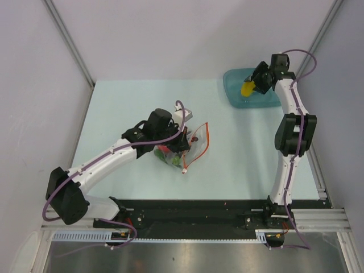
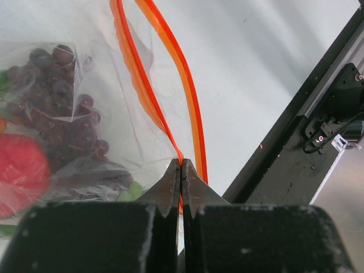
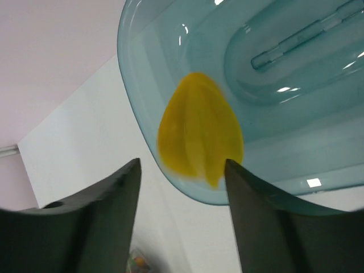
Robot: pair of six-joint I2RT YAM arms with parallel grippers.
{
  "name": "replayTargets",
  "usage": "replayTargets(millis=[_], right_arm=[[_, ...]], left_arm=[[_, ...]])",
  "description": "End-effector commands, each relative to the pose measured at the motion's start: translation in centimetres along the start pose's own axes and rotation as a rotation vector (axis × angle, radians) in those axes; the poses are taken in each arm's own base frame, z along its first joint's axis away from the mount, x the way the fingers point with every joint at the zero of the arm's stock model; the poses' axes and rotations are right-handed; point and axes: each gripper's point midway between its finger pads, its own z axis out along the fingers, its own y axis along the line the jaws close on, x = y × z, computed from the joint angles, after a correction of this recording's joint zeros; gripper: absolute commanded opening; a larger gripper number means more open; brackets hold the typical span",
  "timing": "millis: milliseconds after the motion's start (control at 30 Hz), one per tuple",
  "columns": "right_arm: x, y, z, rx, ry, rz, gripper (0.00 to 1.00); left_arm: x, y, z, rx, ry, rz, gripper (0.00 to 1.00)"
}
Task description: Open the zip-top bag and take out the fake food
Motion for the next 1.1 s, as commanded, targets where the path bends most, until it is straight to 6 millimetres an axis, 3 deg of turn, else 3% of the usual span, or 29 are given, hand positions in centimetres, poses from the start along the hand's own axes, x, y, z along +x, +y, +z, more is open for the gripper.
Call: replayTargets(millis=[0,67,167,200,267,300,333,367,400,433,467,500,533,600,700,733,767,833,933,1067], right_arm=[[-0.3,-0.1,0.0,0.045,0.050,-0.026,0.69],[1.0,-0.5,-0.4,0.058,0.095,-0.025,0.73],[2.3,0.5,-2.8,0.034,0.117,-0.028,0.73],[4.5,-0.7,-3.1,0.057,0.167,-0.011,0.74],[5.9,1.1,-5.8,-0.009,0.172,-0.021,0.73],[8.8,-0.6,-6.0,0.021,0.235,-0.003,0.73],[8.8,0.7,-8.3,-0.018,0.206,-0.016,0.73],[10.0,1.1,-9.1,-0.052,0.231,-0.019,0.73],[12.1,1.7,-9.8,-0.073,0.265,-0.045,0.72],[14.3,0.9,-10.7,-0.059,0.311,-0.050,0.72],[14.9,1.7,-12.5,-0.080,0.305,-0.078,0.71],[16.8,2.7,-13.6,-0.101,0.335,-0.120,0.70],[18.5,2.3,-14.5,-0.091,0.371,-0.154,0.69],[20.6,4.3,-17.6,-0.135,0.374,-0.230,0.66],[23.9,6.3,-20.9,-0.212,0.392,-0.285,0.59],[24.5,7.0,-21.6,-0.234,0.394,-0.269,0.51],[25.7,6.9,-21.9,-0.243,0.415,-0.268,0.47],[27.3,8.5,-23.1,-0.310,0.410,-0.289,0.37],[29.8,9.2,-22.9,-0.338,0.450,-0.269,0.21],[31.5,9.6,-22.1,-0.368,0.476,-0.240,0.15]], left_arm=[[-2.5,-1.6,-0.3,0.062,-0.069,0.010,0.00],[-2.8,-1.8,-0.2,0.072,-0.081,-0.013,0.00],[-3.3,-2.1,0.1,0.082,-0.095,-0.047,0.00],[-3.7,-2.2,0.3,0.089,-0.107,-0.053,0.00],[-4.0,-2.3,0.6,0.096,-0.113,-0.084,0.00],[-4.1,-2.4,0.7,0.104,-0.118,-0.090,0.00],[-4.3,-2.5,1.0,0.107,-0.117,-0.110,0.00],[-4.2,-2.5,1.1,0.112,-0.113,-0.120,0.00],[-4.4,-2.6,1.1,0.116,-0.119,-0.123,0.00],[-4.3,-2.6,1.3,0.117,-0.116,-0.135,0.00],[-4.4,-2.6,1.3,0.117,-0.118,-0.140,0.00],[-4.3,-2.6,1.3,0.118,-0.118,-0.144,0.00],[-4.5,-2.7,1.3,0.118,-0.121,-0.148,0.00],[-4.6,-2.7,1.2,0.114,-0.123,-0.149,0.00],[-5.3,-2.9,0.7,0.110,-0.134,-0.151,0.00],[-5.7,-3.0,0.5,0.109,-0.142,-0.149,0.00],[-6.0,-3.1,0.3,0.112,-0.145,-0.147,0.00],[-6.3,-3.2,0.2,0.111,-0.153,-0.142,0.00],[-6.5,-3.2,0.3,0.113,-0.153,-0.144,0.00],[-6.5,-3.4,0.2,0.120,-0.157,-0.169,0.00]])
